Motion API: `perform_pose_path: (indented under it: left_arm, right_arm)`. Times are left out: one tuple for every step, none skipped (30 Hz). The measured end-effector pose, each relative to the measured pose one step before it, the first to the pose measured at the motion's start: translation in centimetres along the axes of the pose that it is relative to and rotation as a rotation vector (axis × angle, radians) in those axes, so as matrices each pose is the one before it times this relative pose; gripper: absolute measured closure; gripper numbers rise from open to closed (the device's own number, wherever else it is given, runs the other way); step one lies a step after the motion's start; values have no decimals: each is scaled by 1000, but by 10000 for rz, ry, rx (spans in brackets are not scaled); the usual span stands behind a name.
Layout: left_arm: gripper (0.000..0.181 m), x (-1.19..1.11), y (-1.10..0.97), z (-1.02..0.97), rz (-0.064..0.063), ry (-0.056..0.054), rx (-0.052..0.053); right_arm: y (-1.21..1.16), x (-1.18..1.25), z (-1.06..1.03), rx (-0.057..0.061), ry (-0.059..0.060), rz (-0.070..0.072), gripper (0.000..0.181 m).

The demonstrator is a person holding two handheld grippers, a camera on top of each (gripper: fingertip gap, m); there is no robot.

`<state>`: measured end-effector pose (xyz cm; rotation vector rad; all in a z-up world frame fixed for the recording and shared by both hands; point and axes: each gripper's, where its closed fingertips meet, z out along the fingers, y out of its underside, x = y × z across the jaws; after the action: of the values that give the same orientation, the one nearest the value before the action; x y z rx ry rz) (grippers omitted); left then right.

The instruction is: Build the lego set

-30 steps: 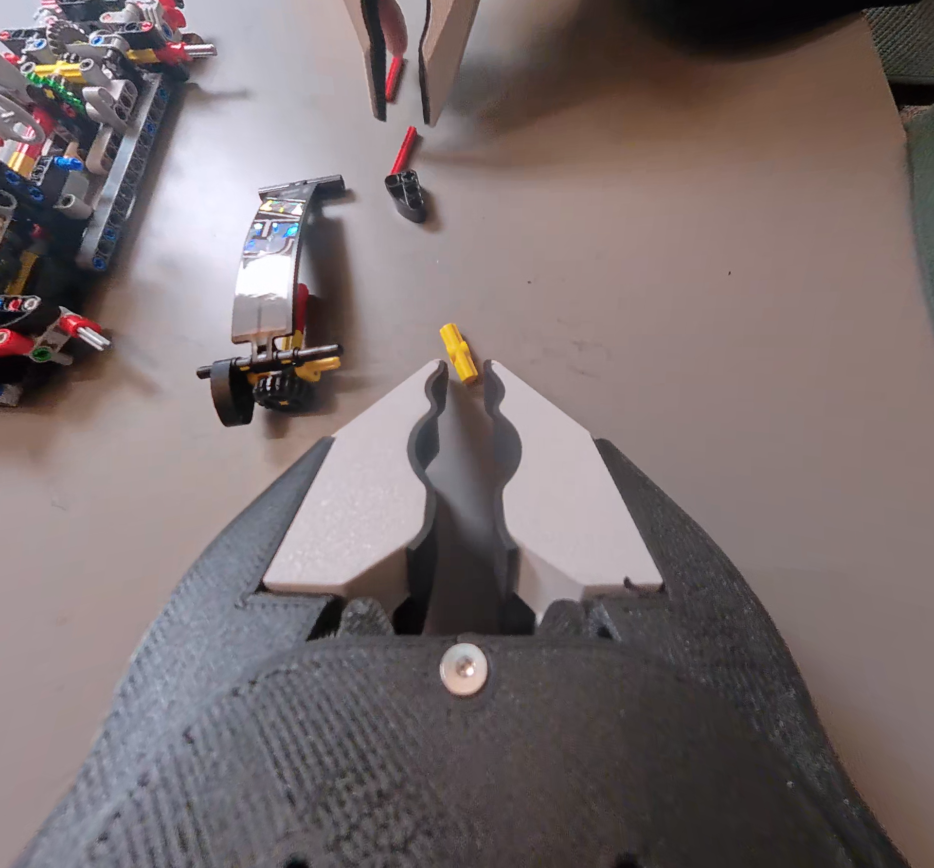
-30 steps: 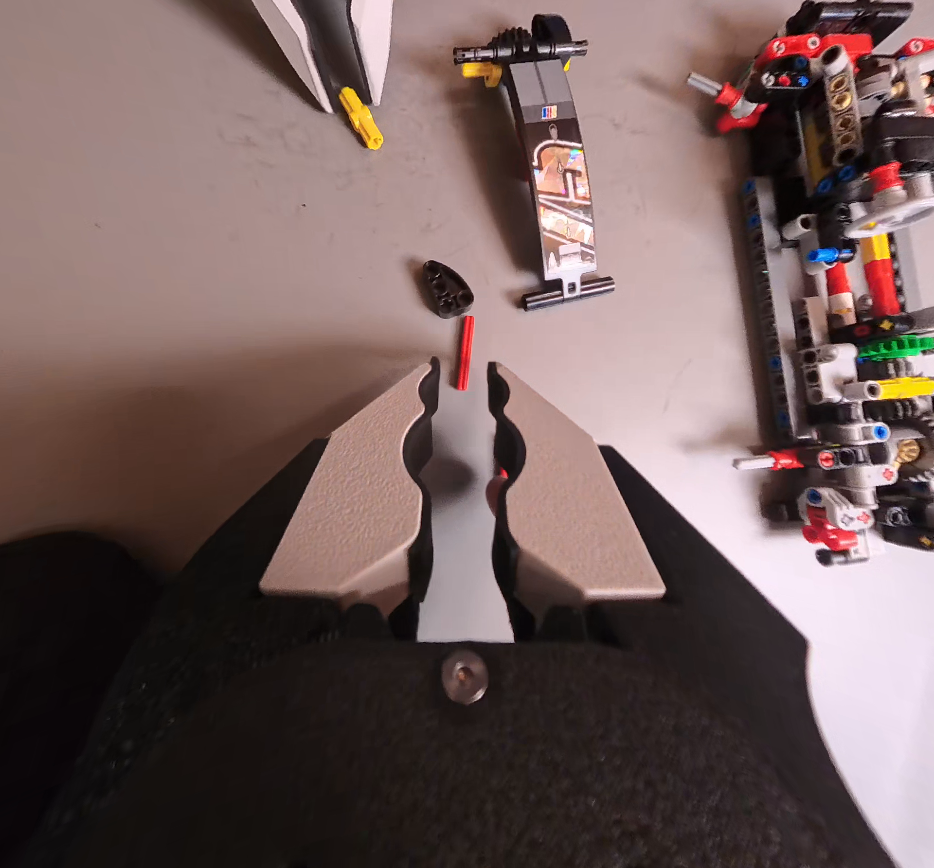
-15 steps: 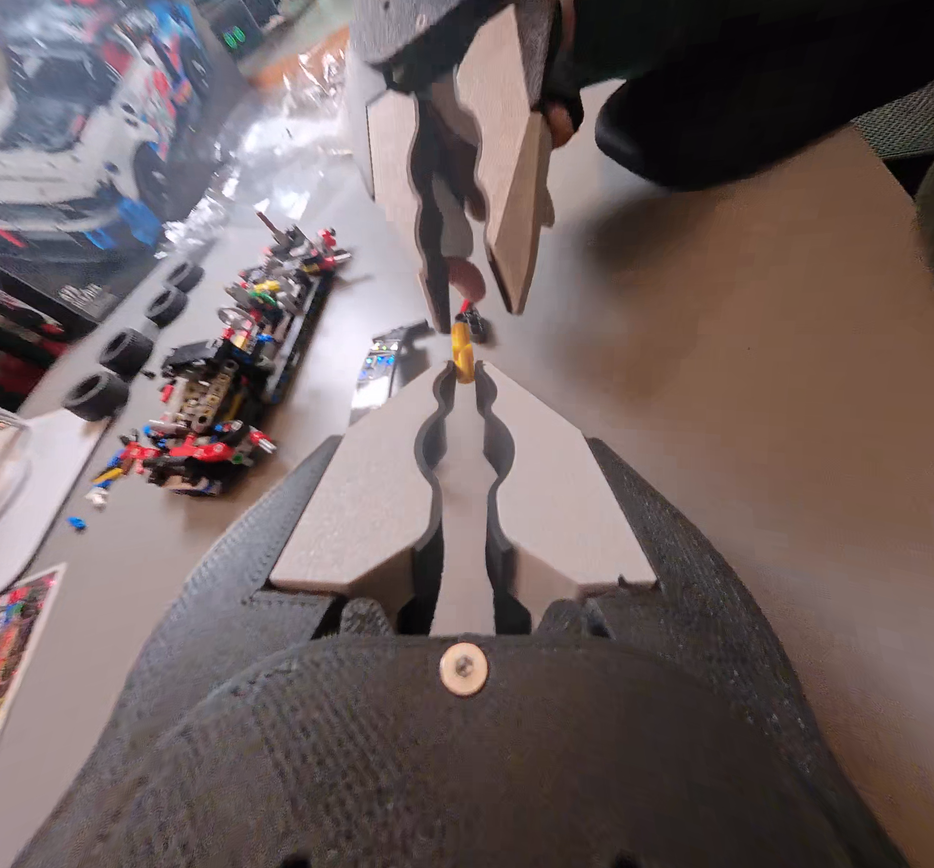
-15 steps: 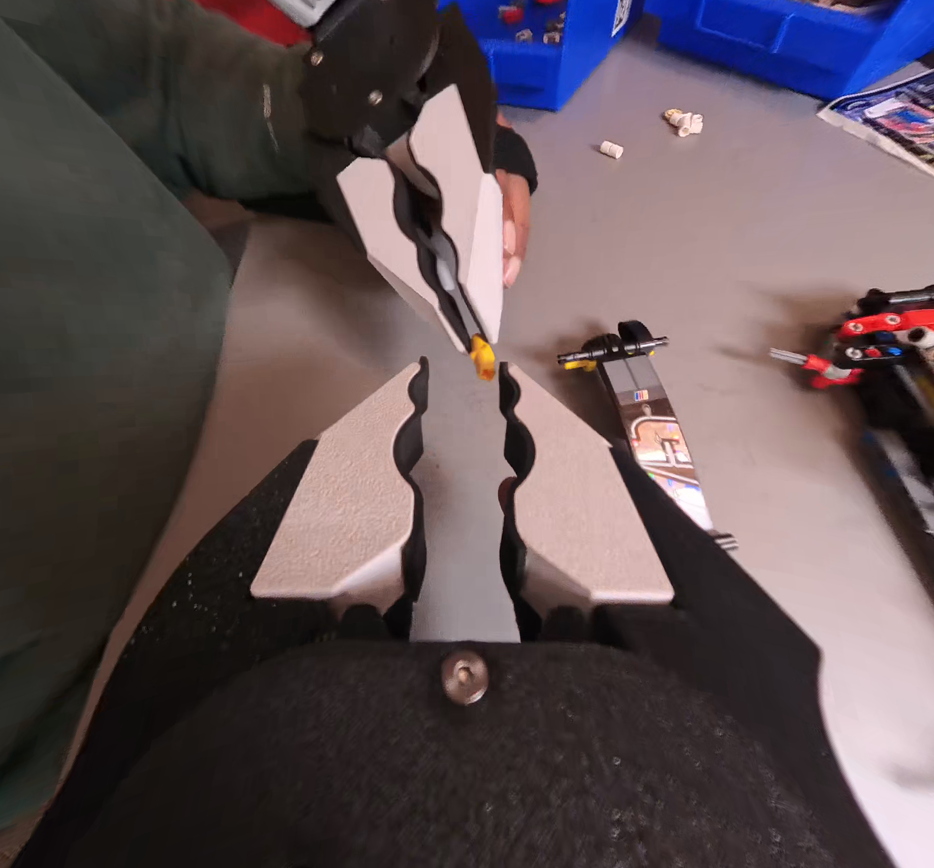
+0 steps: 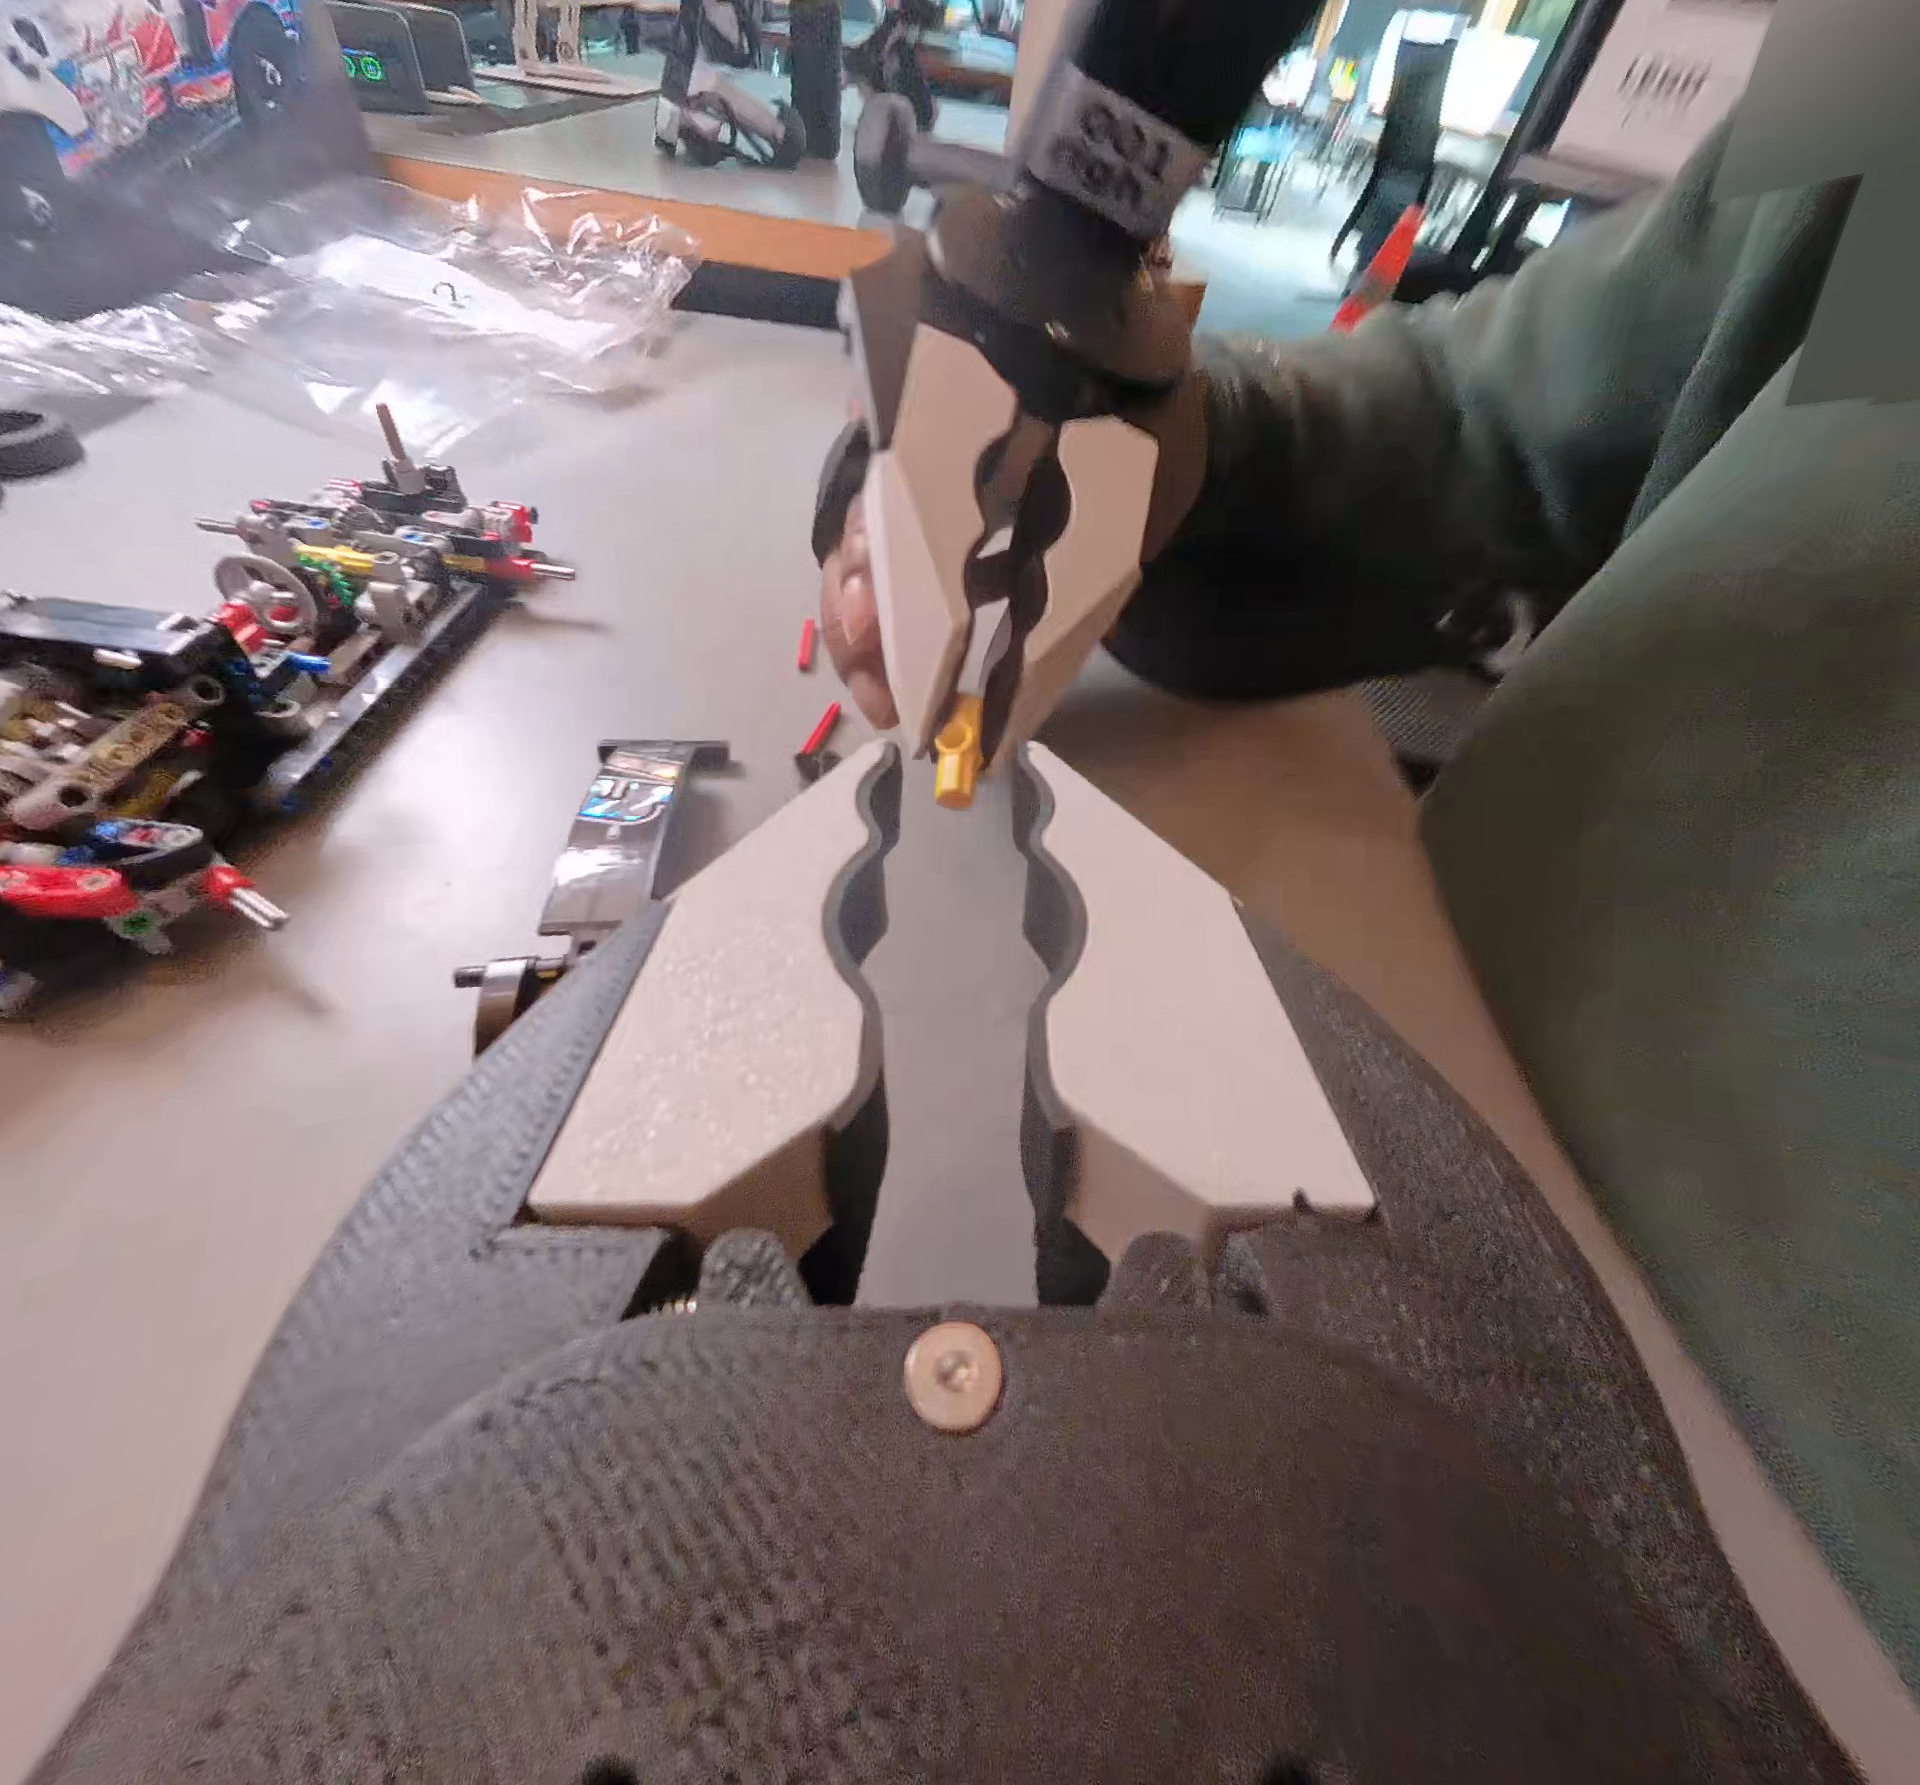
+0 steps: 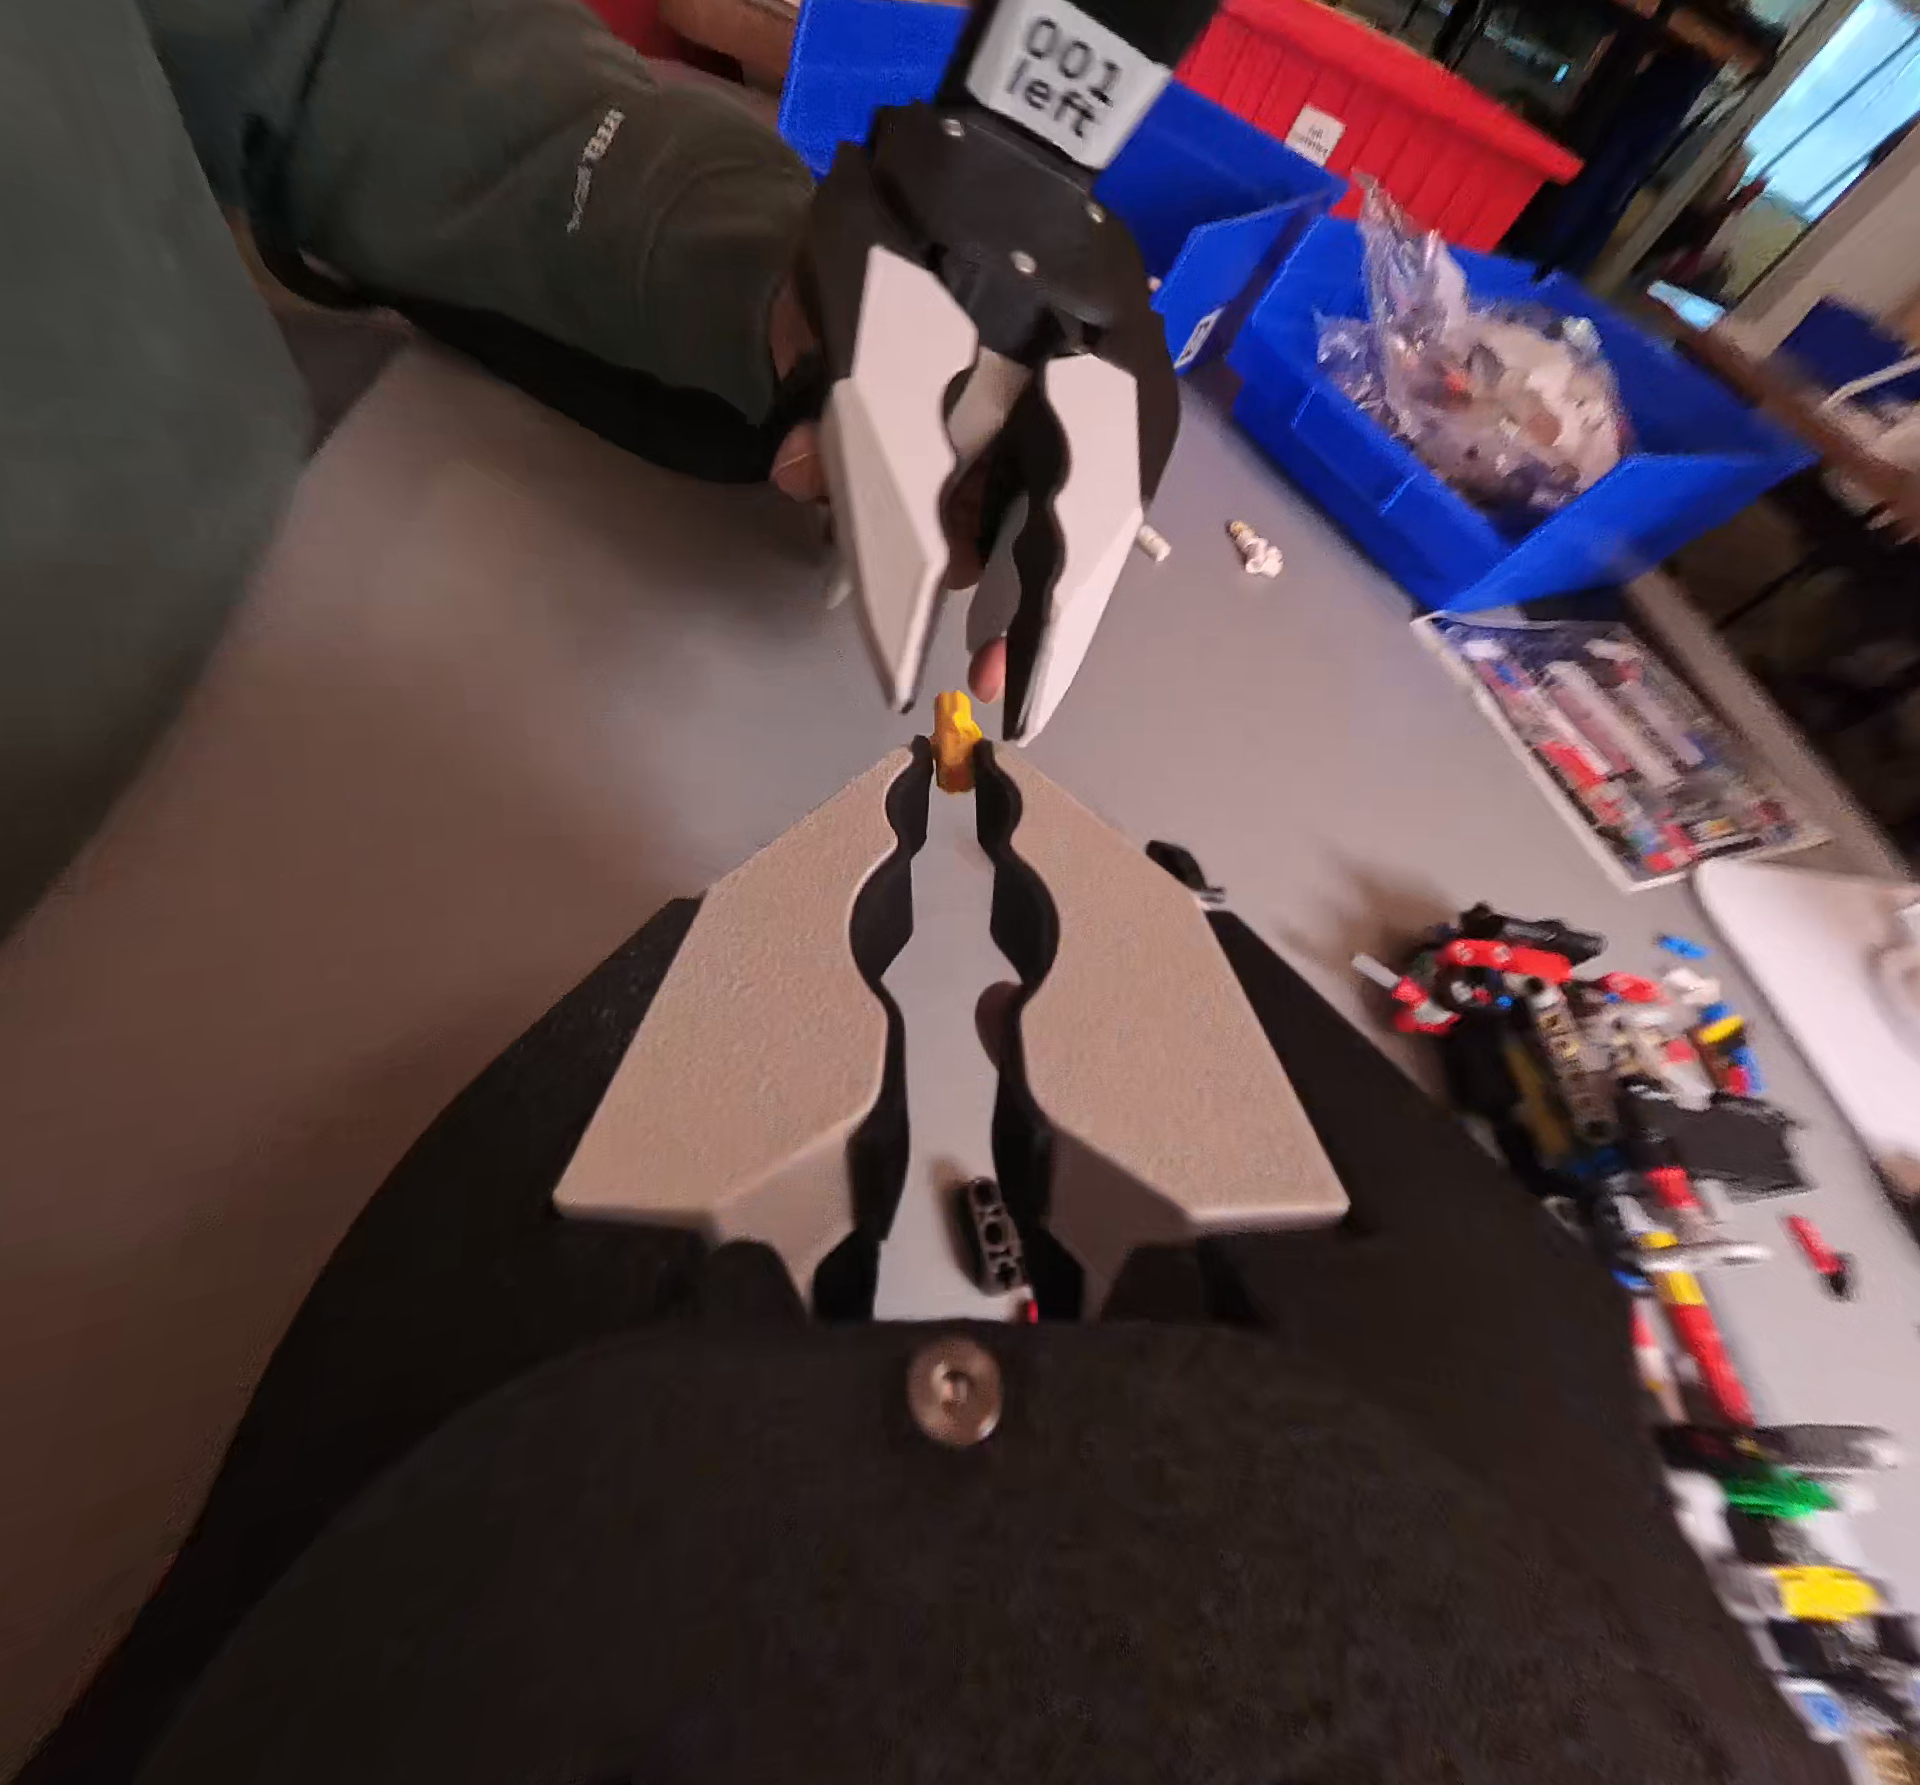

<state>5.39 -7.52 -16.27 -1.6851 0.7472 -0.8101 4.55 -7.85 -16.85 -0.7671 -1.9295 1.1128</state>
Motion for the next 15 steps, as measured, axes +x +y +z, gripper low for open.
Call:
perform_pose_path:
  left_arm:
    - [165, 24, -178, -98, -337, 167, 138]
    - [168, 74, -8, -30, -181, 131, 23]
    - [171, 34, 96, 36, -91, 47, -40]
    - [172, -25, 110, 64, -34, -19, -51]
    - [174, 39, 3, 61, -15, 0, 10]
    - [175, 65, -100, 27, -23, 25, 69]
    - [175, 31, -98, -4, -34, 23, 73]
    - [175, 25, -61, -12, -31, 37, 40]
    - [175, -6, 27, -3, 12, 9, -14]
    - [176, -82, 63, 2, 94, -57, -38]
    - [176, -108, 50, 17, 174, -110, -55]
    - [176, -70, 61, 11, 219, -107, -81]
    - [176, -119, 65, -10, 258, -145, -91]
    - [176, -272, 52, -81, 291, -251, -76]
    - [176, -246, 16, -112, 272, -215, -60]
  right_arm:
    - [-167, -9, 23, -47, 229, -557, 177]
    - [-224, 108, -29, 24, 256, -494, 176]
    - [-238, 137, -72, 60, 221, -409, 177]
    - [-141, 185, -76, 10, 194, -287, 177]
    - [-39, 27, -48, -43, 52, -207, 177]
    - [-17, -4, -38, -40, 26, -141, 177]
    - [-95, 54, -54, 26, 74, -110, 177]
    - [-68, 27, -25, 19, 46, -63, 176]
    - [7, -22, 6, -25, 2, -33, 176]
    - [97, 3, 32, -61, 8, -12, 177]
    - [158, 23, 40, -82, -6, 90, 177]
    - [222, -36, -13, -96, -111, 250, 177]
    - [388, 3, -165, -185, -197, 356, 176]
    - [669, 52, -366, -320, -309, 449, 168]
    - [969, 32, -595, -483, -446, 613, 165]
